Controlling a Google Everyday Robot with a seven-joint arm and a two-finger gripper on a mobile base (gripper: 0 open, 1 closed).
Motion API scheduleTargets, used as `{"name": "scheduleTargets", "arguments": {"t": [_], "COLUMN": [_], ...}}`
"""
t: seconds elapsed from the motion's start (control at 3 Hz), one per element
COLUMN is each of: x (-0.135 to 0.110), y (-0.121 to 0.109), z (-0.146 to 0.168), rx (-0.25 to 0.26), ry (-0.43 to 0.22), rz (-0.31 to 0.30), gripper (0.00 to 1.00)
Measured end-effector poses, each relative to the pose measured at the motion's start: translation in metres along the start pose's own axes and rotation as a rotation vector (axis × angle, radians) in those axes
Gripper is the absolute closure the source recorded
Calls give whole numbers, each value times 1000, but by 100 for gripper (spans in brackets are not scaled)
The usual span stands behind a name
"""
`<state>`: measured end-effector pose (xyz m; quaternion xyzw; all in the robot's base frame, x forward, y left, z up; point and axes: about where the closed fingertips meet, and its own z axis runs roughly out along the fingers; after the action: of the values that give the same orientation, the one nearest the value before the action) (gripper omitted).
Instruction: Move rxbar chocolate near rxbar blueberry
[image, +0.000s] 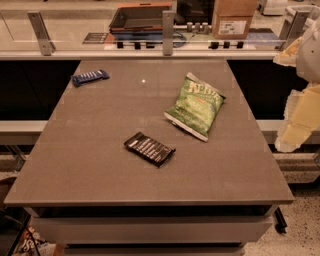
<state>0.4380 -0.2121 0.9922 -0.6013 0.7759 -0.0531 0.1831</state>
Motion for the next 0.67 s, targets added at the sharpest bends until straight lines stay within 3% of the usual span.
{"name": "scheduleTargets", "arguments": {"t": [0.67], "x": [-3], "y": [2], "z": [0], "rx": [17], "ry": [-24], "rz": [9], "gripper": [0]}}
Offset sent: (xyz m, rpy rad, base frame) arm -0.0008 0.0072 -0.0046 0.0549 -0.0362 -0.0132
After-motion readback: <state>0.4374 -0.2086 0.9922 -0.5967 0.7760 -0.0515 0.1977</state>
